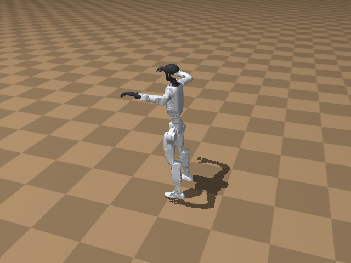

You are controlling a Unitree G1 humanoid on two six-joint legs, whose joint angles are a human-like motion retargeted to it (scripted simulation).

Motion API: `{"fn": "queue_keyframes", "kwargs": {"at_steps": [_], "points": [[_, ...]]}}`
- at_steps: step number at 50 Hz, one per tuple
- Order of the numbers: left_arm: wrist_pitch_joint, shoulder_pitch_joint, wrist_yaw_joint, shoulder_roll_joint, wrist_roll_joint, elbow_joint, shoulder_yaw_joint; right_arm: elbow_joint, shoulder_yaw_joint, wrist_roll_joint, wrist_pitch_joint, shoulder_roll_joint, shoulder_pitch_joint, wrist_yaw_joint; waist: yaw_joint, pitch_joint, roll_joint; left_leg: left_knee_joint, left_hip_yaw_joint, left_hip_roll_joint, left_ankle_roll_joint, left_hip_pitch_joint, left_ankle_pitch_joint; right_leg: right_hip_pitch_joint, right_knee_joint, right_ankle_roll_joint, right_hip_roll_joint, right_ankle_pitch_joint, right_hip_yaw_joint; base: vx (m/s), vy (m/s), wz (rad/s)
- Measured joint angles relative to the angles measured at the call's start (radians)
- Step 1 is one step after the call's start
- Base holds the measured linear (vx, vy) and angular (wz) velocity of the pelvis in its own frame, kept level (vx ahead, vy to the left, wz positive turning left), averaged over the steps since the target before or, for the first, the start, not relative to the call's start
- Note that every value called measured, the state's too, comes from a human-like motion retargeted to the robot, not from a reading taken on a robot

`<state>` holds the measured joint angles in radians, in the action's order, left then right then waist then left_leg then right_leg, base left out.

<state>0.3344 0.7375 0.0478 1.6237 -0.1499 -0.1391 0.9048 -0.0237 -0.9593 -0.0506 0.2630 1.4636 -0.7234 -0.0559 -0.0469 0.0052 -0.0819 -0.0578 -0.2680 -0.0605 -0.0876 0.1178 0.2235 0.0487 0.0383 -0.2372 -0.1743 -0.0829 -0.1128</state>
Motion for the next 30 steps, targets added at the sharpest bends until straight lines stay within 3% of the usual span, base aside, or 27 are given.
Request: {"fn": "queue_keyframes", "kwargs": {"at_steps": [30], "points": [[0.005, 0.047, -0.034, -0.006, 0.011, 0.034, 0.027, 0.015, -0.017, 0.000, -0.002, -0.004, -0.021, -0.013, -0.002, 0.005, 0.000, 0.001, 0.000, 0.000, 0.001, -0.001, 0.004, -0.001, -0.001, 0.001, 0.000, -0.002, -0.001, 0.00, 0.00, 0.00]]}}
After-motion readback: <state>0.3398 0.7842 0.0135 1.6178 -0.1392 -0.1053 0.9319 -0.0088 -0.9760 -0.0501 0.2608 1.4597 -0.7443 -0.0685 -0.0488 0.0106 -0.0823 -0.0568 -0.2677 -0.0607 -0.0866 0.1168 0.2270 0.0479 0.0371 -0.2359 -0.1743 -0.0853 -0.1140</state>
